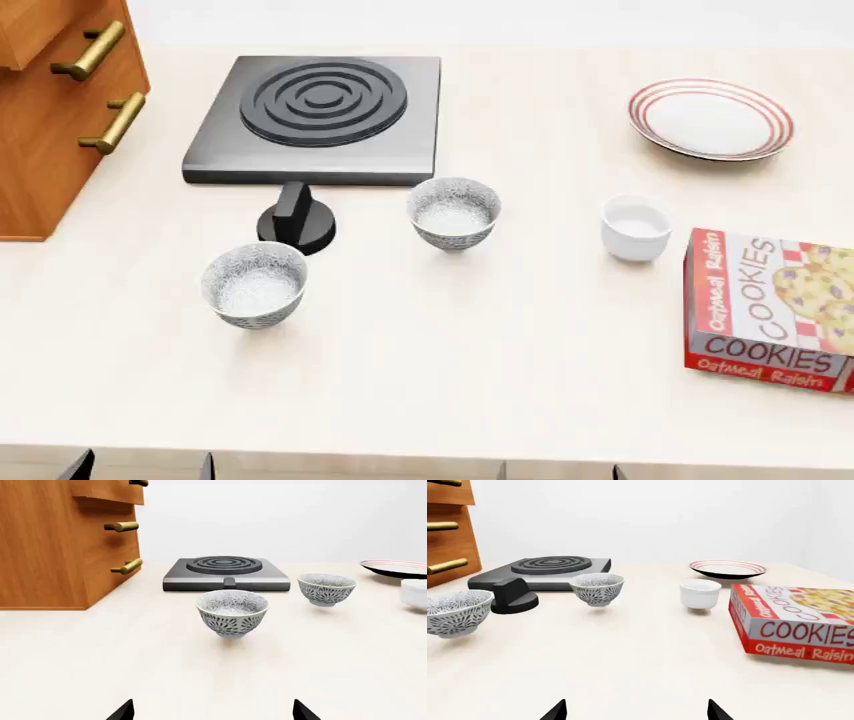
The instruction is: Pick the akita bowl next to the ramekin and place it on the plate.
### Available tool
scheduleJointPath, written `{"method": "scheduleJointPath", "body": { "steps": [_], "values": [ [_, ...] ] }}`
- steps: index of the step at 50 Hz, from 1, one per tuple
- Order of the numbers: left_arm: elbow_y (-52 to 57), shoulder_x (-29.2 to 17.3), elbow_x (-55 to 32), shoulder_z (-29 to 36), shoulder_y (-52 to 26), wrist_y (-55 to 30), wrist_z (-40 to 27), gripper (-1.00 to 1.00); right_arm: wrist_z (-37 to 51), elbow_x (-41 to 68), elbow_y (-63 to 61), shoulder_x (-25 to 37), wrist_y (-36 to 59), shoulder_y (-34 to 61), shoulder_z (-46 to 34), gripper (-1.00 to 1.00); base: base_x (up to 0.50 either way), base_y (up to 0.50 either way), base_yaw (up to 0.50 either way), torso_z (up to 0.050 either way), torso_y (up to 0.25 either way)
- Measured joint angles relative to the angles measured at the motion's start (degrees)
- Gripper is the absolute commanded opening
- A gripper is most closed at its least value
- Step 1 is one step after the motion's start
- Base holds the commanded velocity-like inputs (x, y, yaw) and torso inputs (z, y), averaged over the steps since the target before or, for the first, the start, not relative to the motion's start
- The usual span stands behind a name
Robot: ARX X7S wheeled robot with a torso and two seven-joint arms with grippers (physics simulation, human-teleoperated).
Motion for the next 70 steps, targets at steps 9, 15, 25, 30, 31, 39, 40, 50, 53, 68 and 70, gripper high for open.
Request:
{"method": "scheduleJointPath", "body": {
  "steps": [9,15,25,30,31,39,40,50,53,68,70],
  "values": [
    [0.0,-0.9,-1.2,1.0,0.0,-0.1,-1.5,1.00,1.0,0.9,-0.4,1.0,0.0,-0.1,-1.3,1.00,0.00,0.00,0.00,0.000,0.000],
    [-0.3,-1.6,-2.2,1.8,-0.1,0.1,-2.6,1.00,1.7,1.7,-0.5,1.7,-0.2,-0.1,-2.2,1.00,0.00,0.00,0.00,0.000,0.000],
    [-1.1,-2.7,-3.4,3.0,-0.3,0.7,-4.1,1.00,2.9,3.0,-0.6,2.8,-0.5,-0.2,-3.5,1.00,0.00,0.00,0.00,0.000,0.000],
    [-1.0,-3.2,-4.0,3.5,-0.3,0.6,-4.7,1.00,3.3,3.5,-0.8,3.3,-0.5,-0.2,-4.1,1.00,0.00,0.00,0.00,0.000,0.000],
    [-0.9,-3.3,-4.1,3.6,-0.3,0.6,-4.8,1.00,3.4,3.6,-0.9,3.4,-0.4,-0.2,-4.2,1.00,0.00,0.00,0.00,0.000,0.000],
    [1.0,-4.3,-3.9,4.9,-0.4,-1.2,-5.7,1.00,4.1,3.7,-2.6,4.4,1.7,0.1,-5.5,1.00,0.00,0.00,0.00,0.000,0.000],
    [1.8,-4.5,-3.8,5.1,-0.6,-2.0,-5.8,1.00,4.2,3.5,-3.1,4.5,2.4,0.3,-5.8,1.00,0.00,0.00,0.00,0.000,0.000],
    [13.5,-5.6,-1.5,7.9,-10.4,-19.8,-6.8,1.00,6.1,2.9,-15.1,4.0,17.8,7.1,-8.4,1.00,0.00,0.00,0.00,0.000,0.000],
    [17.4,-5.6,-1.2,9.0,-17.5,-28.8,-6.2,1.00,7.5,3.8,-20.4,3.1,26.5,12.4,-8.7,1.00,0.00,0.00,0.00,0.000,0.000],
    [31.0,-6.6,-2.4,5.7,-45.7,-66.9,-2.4,1.00,17.8,20.8,-32.7,4.6,64.6,46.0,-1.0,1.00,0.00,0.00,0.00,0.000,0.000],
    [32.4,-6.9,-2.5,5.0,-46.6,-69.3,-2.2,1.00,17.9,21.9,-33.3,5.7,66.0,46.9,0.0,1.00,0.00,0.00,0.00,0.000,0.000]
  ]
}}
